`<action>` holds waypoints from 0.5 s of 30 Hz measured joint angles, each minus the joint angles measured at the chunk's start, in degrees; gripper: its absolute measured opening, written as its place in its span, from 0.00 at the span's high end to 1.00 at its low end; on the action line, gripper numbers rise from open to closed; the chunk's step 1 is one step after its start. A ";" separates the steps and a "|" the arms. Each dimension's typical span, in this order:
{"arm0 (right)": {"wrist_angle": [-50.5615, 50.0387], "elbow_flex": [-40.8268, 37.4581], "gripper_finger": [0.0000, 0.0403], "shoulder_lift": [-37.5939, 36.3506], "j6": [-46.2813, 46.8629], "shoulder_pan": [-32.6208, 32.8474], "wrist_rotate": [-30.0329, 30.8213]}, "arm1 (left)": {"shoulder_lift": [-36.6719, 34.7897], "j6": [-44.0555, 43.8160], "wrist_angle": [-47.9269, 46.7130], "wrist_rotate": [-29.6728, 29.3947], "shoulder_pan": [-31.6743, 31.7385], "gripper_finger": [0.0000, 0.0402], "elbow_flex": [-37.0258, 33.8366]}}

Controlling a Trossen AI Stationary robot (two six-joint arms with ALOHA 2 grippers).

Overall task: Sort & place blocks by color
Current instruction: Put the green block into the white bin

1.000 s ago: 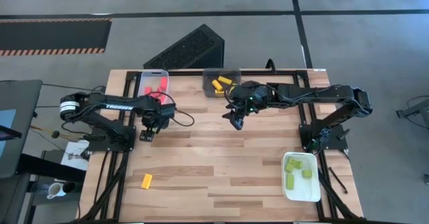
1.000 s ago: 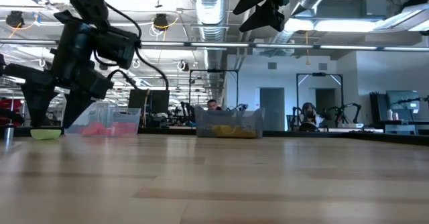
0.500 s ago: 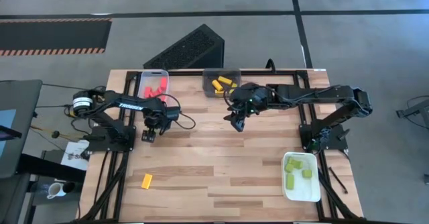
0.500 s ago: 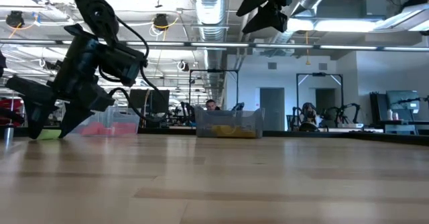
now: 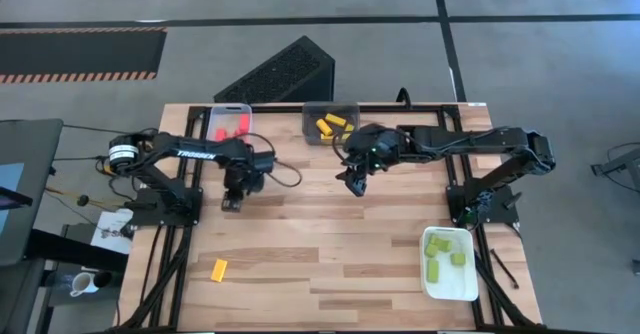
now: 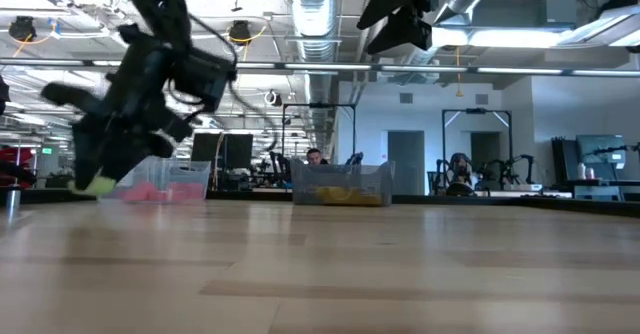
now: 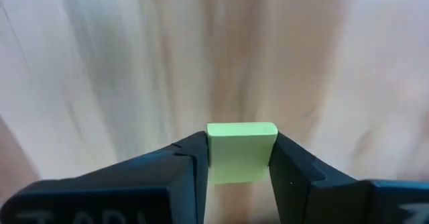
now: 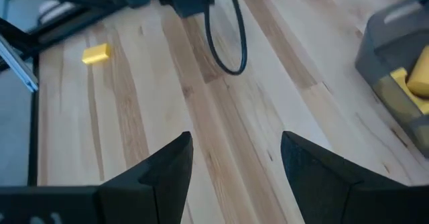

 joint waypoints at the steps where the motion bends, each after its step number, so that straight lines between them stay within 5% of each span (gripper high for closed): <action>1: -0.82 0.00 0.38 0.00 0.00 0.00 0.00 | 0.00 -0.45 0.34 2.06 -0.06 0.78 1.57; 8: -6.65 0.00 0.38 -3.08 -0.42 -0.57 0.69 | 0.00 -2.90 9.15 9.65 -0.16 0.70 14.84; 15: -9.68 0.02 0.38 -9.98 -0.92 -1.38 6.64 | 0.12 -8.19 32.13 -3.58 1.19 0.75 22.66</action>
